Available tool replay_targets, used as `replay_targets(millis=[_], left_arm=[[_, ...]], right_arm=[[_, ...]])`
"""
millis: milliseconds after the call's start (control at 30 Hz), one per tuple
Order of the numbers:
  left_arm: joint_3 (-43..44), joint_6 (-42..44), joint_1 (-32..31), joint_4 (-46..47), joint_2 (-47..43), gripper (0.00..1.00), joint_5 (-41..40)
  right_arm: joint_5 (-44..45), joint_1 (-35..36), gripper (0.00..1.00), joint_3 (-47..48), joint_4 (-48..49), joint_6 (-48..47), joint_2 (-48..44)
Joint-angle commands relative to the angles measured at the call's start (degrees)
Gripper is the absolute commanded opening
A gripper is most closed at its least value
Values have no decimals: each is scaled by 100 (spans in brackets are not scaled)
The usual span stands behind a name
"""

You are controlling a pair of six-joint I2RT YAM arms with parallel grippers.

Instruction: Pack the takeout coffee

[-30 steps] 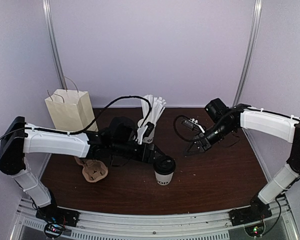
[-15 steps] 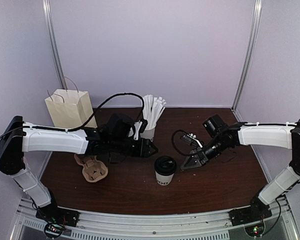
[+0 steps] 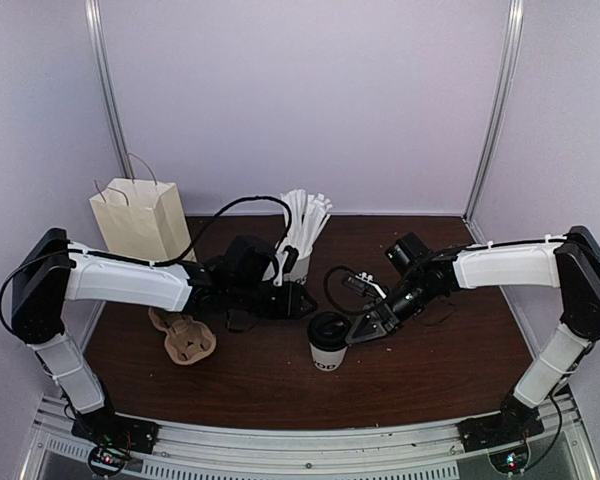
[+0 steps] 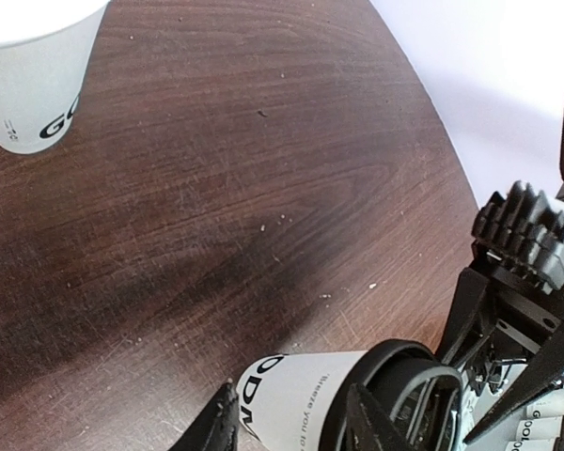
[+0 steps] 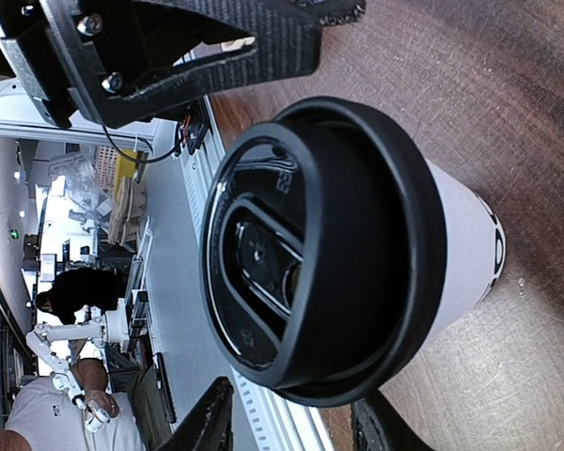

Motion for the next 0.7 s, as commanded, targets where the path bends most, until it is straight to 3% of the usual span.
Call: replay_targets(millis=[0, 400, 667], left_arm=[[-59, -133, 49, 448, 170, 39, 197], [-344, -291, 50, 654, 235, 39, 362], [-863, -513, 45, 593, 136, 35, 248]], right_arm=[[-88, 44, 43, 151, 76, -6, 134], [63, 56, 43, 351, -159, -164, 481], [696, 55, 43, 460, -683, -479, 759]])
